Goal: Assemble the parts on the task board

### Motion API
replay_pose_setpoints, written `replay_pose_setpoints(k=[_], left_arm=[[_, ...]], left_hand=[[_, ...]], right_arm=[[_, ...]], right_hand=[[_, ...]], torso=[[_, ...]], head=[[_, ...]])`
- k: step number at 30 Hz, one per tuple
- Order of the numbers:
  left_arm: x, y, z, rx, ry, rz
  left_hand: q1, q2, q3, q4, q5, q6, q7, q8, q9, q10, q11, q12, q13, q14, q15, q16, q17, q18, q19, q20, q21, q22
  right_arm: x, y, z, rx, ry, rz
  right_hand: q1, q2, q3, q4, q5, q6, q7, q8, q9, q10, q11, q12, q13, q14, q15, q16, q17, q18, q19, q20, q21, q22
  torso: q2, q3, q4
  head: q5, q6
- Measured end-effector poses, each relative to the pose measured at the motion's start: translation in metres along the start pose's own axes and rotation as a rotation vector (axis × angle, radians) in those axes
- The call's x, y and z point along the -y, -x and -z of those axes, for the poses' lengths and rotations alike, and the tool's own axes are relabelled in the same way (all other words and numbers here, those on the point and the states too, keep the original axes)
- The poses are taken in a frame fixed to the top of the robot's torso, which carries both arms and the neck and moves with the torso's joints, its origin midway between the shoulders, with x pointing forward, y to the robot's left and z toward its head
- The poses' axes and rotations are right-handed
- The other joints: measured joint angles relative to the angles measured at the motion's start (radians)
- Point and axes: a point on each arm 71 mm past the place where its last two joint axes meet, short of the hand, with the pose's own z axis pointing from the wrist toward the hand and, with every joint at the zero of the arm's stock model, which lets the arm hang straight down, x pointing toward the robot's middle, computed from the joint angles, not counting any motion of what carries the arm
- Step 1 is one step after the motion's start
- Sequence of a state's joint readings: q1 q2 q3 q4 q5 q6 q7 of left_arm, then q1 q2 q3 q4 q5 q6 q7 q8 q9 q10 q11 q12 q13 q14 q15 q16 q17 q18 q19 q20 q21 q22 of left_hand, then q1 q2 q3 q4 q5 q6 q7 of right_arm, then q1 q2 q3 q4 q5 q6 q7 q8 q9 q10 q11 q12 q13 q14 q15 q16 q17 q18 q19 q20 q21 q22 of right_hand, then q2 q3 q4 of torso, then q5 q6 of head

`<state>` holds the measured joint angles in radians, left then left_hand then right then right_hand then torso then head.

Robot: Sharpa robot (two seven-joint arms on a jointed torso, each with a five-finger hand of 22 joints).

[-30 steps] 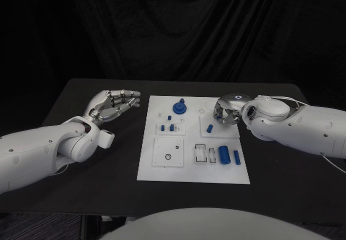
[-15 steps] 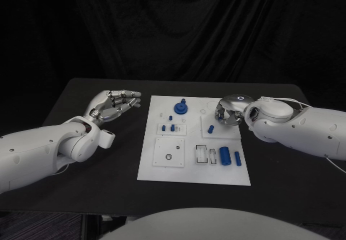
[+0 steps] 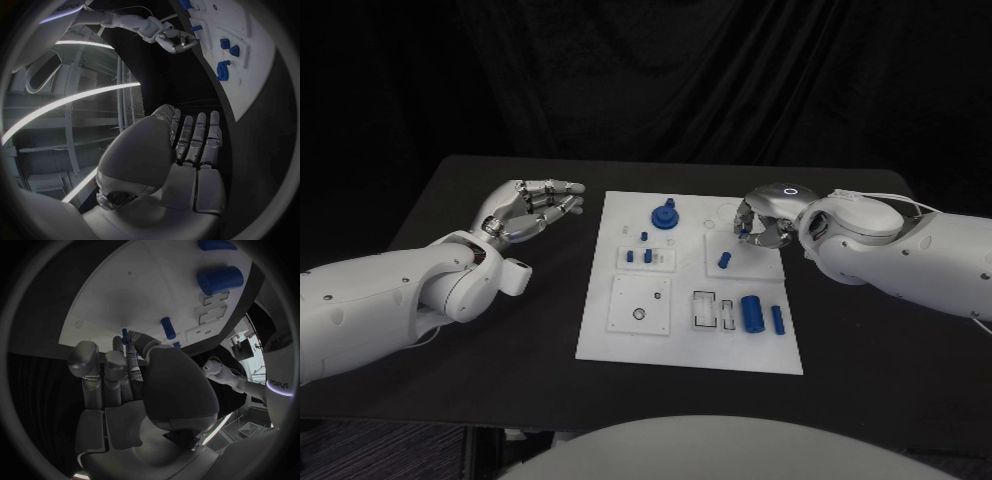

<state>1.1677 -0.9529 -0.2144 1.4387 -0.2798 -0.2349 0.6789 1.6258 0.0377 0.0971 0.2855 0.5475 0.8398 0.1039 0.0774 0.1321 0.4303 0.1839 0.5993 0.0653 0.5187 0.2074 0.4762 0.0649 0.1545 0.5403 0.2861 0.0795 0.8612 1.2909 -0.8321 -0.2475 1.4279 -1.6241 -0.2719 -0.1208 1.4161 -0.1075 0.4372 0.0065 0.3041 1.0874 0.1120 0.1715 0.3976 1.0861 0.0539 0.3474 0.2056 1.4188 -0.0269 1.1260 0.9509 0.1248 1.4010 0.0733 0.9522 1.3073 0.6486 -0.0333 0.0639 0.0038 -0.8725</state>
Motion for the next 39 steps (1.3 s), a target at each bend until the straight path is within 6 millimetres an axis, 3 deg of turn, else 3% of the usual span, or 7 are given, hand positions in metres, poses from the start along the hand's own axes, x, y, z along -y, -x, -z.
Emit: replay_pose_setpoints(k=[7,12,20,29,32,33,39], left_arm=[[0.0,-0.001,-0.001,-0.001,-0.001,0.001],[0.0,-0.002,-0.001,-0.003,-0.001,0.002],[-0.001,-0.002,-0.002,-0.003,-0.001,0.001],[-0.003,-0.005,-0.003,-0.008,0.002,0.005],[-0.004,-0.006,-0.003,-0.011,0.004,0.008],[-0.005,-0.007,-0.002,-0.011,0.005,0.008],[-0.005,-0.008,-0.002,-0.013,0.006,0.011]], left_hand=[[0.0,0.0,0.0,0.0,0.0,0.0,0.0,0.0,0.0,0.0,0.0,0.004,0.0,0.0,0.0,0.0,0.0,0.0,0.0,0.0,0.0,0.0],[0.0,0.0,0.0,0.0,-0.001,0.0,0.0,0.0,-0.001,0.0,0.0,0.004,0.0,0.0,0.0,0.0,0.0,0.0,0.0,0.0,0.0,0.0],[-0.006,0.006,-0.003,0.003,-0.004,0.0,0.0,0.0,-0.001,0.0,0.0,0.004,0.0,0.0,0.0,0.0,0.0,0.0,0.0,0.0,0.0,-0.003],[-0.018,0.009,-0.014,0.006,-0.004,0.0,0.0,0.0,-0.005,-0.007,0.007,0.004,0.0,-0.021,-0.019,-0.006,-0.001,0.0,0.0,0.0,-0.006,-0.013],[-0.023,0.012,-0.017,0.003,-0.008,0.0,0.0,0.0,-0.006,-0.009,0.009,0.004,0.0,-0.028,-0.02,-0.006,-0.001,0.0,0.0,0.0,-0.006,-0.016],[-0.023,0.012,-0.017,0.003,-0.008,0.0,0.0,0.0,-0.006,-0.009,0.009,0.004,0.0,-0.029,-0.021,-0.007,-0.001,0.0,0.0,0.0,-0.006,-0.016],[-0.023,0.012,-0.017,0.003,-0.008,0.0,0.0,0.0,-0.006,-0.009,0.009,0.004,0.0,-0.032,-0.018,-0.012,-0.001,0.0,0.0,0.0,-0.006,-0.018]], right_arm=[[-0.006,0.021,0.006,0.039,0.025,0.003],[-0.021,0.029,0.014,0.057,0.068,-0.009],[-0.076,0.032,0.022,0.06,0.21,-0.022],[-0.135,0.021,0.021,0.034,0.35,-0.015],[-0.148,0.013,0.019,0.02,0.377,-0.01],[-0.151,0.01,0.018,0.015,0.383,-0.008],[-0.166,-0.004,0.012,-0.009,0.407,0.012]], right_hand=[[0.003,0.003,0.0,0.0,-0.003,0.0,0.0,0.0,0.0,0.001,-0.001,-0.002,-0.001,0.0,0.0,0.0,-0.001,0.0,0.0,0.0,-0.005,0.0],[0.006,0.0,-0.003,-0.003,0.001,0.0,0.0,0.0,0.001,0.006,0.001,-0.003,-0.002,0.0,0.0,0.0,0.0,0.0,0.0,0.0,-0.005,0.0],[0.013,-0.005,-0.003,-0.008,0.002,0.0,0.0,0.0,0.007,0.011,0.003,-0.007,-0.005,0.0,0.0,0.009,0.022,0.0,0.0,0.0,0.001,0.0],[0.013,-0.005,-0.003,-0.008,0.002,-0.004,0.003,0.0,0.007,0.011,0.003,-0.01,-0.005,0.0,0.0,0.013,0.028,0.0,0.0,0.0,0.008,0.0],[0.013,-0.005,-0.003,-0.008,0.002,-0.004,0.003,0.0,0.007,0.015,0.007,-0.011,-0.005,0.007,0.0,0.032,0.045,-0.002,0.004,0.004,0.026,0.0],[0.013,-0.005,-0.003,-0.008,0.001,-0.004,0.003,0.0,0.007,0.015,0.006,-0.015,-0.005,0.012,0.002,0.041,0.056,-0.016,0.005,0.006,0.035,0.0],[0.013,-0.006,-0.003,-0.008,0.001,-0.004,0.003,0.0,0.009,0.018,0.003,-0.02,-0.008,0.019,0.001,0.06,0.081,-0.016,0.014,0.004,0.054,0.0]], torso=[[0.0,-0.0006,0.0008],[0.0,-0.0006,0.0008],[0.0,-0.0007,0.0006],[0.001,-0.0006,-0.0003],[0.001,0.0001,-0.0006],[0.001,0.0001,-0.0006],[0.001,0.0001,0.0001]], head=[[0.008,0.0],[0.014,0.0],[0.024,0.0],[0.053,0.0],[0.059,0.0],[0.06,0.0],[0.069,0.0]])
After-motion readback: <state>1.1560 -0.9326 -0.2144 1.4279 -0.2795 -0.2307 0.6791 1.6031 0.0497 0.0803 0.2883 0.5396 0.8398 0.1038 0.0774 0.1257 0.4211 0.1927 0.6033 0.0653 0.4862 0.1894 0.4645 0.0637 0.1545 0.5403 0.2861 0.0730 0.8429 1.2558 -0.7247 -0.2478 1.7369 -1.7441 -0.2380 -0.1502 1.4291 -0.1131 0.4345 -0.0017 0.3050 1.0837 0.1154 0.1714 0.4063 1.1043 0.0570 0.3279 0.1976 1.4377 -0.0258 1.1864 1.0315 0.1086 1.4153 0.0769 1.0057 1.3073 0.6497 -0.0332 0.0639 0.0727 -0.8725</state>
